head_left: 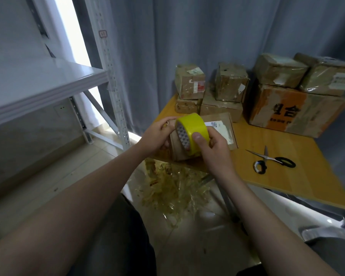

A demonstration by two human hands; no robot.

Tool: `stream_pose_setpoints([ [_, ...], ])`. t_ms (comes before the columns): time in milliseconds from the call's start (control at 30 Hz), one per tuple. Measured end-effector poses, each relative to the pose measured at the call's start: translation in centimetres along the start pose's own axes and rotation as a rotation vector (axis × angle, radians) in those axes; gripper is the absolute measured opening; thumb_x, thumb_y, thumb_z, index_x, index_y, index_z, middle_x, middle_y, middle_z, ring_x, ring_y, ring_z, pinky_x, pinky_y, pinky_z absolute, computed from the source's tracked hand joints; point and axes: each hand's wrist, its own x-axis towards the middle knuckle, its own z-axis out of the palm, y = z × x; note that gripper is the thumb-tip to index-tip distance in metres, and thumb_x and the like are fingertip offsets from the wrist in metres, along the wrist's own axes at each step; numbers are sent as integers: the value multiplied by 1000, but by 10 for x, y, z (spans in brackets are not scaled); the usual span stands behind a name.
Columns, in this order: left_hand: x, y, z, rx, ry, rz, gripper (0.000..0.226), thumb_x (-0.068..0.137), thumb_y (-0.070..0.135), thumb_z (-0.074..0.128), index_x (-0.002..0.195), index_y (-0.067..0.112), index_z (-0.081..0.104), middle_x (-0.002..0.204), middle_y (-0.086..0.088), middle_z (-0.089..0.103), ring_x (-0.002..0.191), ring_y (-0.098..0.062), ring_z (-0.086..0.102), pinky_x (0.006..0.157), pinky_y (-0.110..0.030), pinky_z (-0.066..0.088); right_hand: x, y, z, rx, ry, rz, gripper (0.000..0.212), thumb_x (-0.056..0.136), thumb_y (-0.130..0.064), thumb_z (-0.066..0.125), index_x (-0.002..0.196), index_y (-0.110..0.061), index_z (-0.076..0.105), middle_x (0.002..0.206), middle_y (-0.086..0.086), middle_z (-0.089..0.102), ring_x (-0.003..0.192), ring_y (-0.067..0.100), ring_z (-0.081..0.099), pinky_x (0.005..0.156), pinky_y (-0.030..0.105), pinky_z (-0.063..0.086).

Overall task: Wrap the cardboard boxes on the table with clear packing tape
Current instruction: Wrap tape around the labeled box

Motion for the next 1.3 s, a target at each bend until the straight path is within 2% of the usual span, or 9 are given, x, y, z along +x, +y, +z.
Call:
stream_pose_setpoints([
  [200, 26, -26, 2, 324, 48, -107, 42, 101, 39, 56, 135, 16, 64, 122, -4, 66, 112, -23, 61, 97, -37, 48, 39, 20, 17, -20, 47, 48, 28, 103, -40, 59, 94, -14, 66, 80, 2, 67, 73, 8, 60, 66, 33, 49],
  [300, 23, -34, -2, 266, -116, -21, 72, 77, 52, 74, 139, 16, 62, 129, 1, 64, 119, -16, 60, 105, -37, 50, 50, 25, 27, -24, 72, 77, 34, 103, -43, 58, 97, -11, 67, 85, 8, 70, 74, 12, 61, 67, 39, 51],
  [433, 15, -43, 5, 344, -246, -41, 132, 50, 80, 86, 159, 37, 26, 155, 3, 41, 139, -18, 44, 115, -42, 43, 57, 24, 31, -36, 81, 123, 39, 104, -45, 57, 99, -8, 67, 90, 13, 71, 75, 13, 61, 70, 37, 51],
  [533, 12, -45, 12, 361, -206, -67, 156, 39, 73, 90, 164, 31, 5, 160, -1, 25, 143, -18, 29, 114, -33, 30, 57, 25, 30, -35, 78, 137, 36, 103, -46, 57, 98, -12, 69, 90, 8, 73, 79, 14, 65, 74, 39, 53],
  [767, 8, -42, 15, 314, -135, -72, 147, 50, 57, 98, 164, 31, 10, 146, 0, 35, 133, -19, 40, 110, -36, 39, 61, 7, 29, -117, 39, 237, 49, 100, -55, 58, 89, -9, 69, 81, 5, 72, 78, 20, 67, 76, 45, 57],
  [900, 5, -34, 13, 332, -176, -125, 150, 44, 67, 93, 164, 37, 9, 146, -1, 33, 136, -27, 39, 112, -41, 40, 56, -20, 17, -216, -11, 269, 48, 102, -53, 55, 75, -15, 65, 66, -1, 61, 63, 13, 57, 61, 32, 43],
  [1033, 1, -27, 14, 351, -189, -167, 158, 39, 76, 87, 165, 34, 1, 161, 0, 21, 148, -31, 29, 119, -51, 35, 36, -34, 1, -169, -7, 358, 66, 98, -60, 54, 97, 3, 73, 87, 15, 72, 82, 26, 66, 81, 44, 52],
  [1167, 0, -23, 14, 359, -205, -145, 143, 62, 51, 94, 163, 39, -6, 161, -3, 22, 146, -31, 31, 115, -43, 35, 5, -34, -3, -204, -25, 372, 64, 102, -48, 56, 109, 15, 67, 91, 32, 66, 77, 35, 59, 71, 42, 46],
  [1300, -2, -19, 12, 359, -213, -158, 149, 52, 68, 92, 160, 48, -8, 160, 1, 22, 146, -32, 32, 119, -51, 34, -23, -21, -7, -116, -25, 435, 62, 102, -49, 57, 103, 12, 68, 99, 32, 69, 76, 33, 61, 72, 38, 41],
])
